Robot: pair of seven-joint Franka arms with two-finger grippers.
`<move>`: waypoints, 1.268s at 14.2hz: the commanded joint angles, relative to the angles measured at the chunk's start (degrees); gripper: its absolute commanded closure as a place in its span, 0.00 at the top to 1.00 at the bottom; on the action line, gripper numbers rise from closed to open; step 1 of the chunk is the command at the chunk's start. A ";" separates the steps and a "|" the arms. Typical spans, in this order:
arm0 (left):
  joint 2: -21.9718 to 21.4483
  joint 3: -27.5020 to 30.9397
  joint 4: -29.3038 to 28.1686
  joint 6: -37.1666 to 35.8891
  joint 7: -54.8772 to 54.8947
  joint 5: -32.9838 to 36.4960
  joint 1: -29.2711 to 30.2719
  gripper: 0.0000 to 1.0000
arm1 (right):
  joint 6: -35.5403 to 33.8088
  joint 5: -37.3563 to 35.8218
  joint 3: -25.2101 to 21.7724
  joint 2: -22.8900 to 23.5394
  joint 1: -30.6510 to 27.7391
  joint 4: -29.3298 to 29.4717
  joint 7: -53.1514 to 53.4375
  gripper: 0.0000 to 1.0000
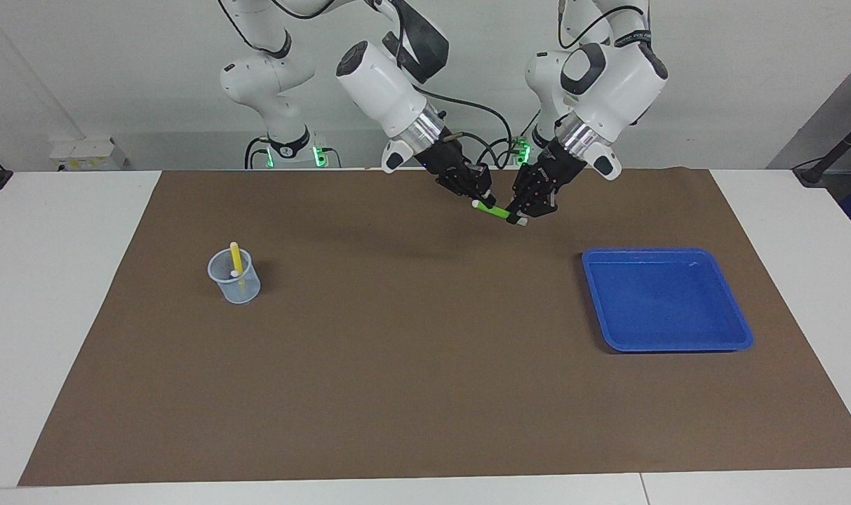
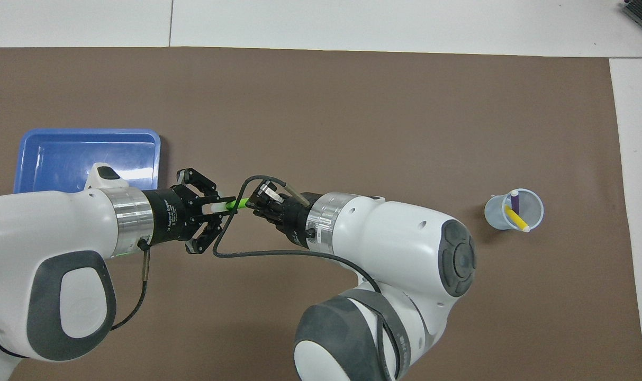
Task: Transfer and insert pens with both arms
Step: 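Hold the green pen with both grippers at the table center, then open the left gripper and pull the right gripper away with the pen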
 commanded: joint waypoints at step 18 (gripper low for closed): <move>-5.52 1.44 -1.02 -19.76 46.26 7.67 10.38 0.45 | -37.38 -27.39 -0.20 -3.91 -16.06 0.47 -46.86 0.00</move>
